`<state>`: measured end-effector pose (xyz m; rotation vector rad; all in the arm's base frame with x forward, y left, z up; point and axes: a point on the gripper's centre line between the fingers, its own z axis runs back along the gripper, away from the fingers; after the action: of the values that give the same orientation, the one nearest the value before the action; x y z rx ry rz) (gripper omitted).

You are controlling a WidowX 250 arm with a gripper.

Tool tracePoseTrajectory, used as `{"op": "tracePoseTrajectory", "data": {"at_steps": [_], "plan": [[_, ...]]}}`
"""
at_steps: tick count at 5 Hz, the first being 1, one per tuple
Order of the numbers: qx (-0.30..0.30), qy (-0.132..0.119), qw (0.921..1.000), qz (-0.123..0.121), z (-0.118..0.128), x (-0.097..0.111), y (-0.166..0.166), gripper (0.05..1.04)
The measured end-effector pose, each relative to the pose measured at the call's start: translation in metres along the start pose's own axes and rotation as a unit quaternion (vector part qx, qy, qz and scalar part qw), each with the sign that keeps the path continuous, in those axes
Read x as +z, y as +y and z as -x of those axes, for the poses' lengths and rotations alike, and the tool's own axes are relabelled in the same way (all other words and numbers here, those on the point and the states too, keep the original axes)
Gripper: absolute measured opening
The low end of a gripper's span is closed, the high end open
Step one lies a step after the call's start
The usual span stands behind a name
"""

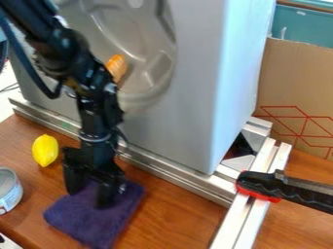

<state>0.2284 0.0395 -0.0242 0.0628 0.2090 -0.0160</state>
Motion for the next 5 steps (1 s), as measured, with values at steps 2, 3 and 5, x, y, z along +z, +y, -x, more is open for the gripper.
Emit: {"op": "tracePoseTrajectory", "data": {"at_steps": [2,3,5], "plan": [[-0.026,0.008,0.9996,0.002,0.008,0.0,-0.057,0.999],[-0.006,-0.01,0.9998,0.014,0.016,0.002,-0.07,0.999],[0.052,-0.088,0.9947,0.012,0.032,0.029,-0.061,0.999]]}}
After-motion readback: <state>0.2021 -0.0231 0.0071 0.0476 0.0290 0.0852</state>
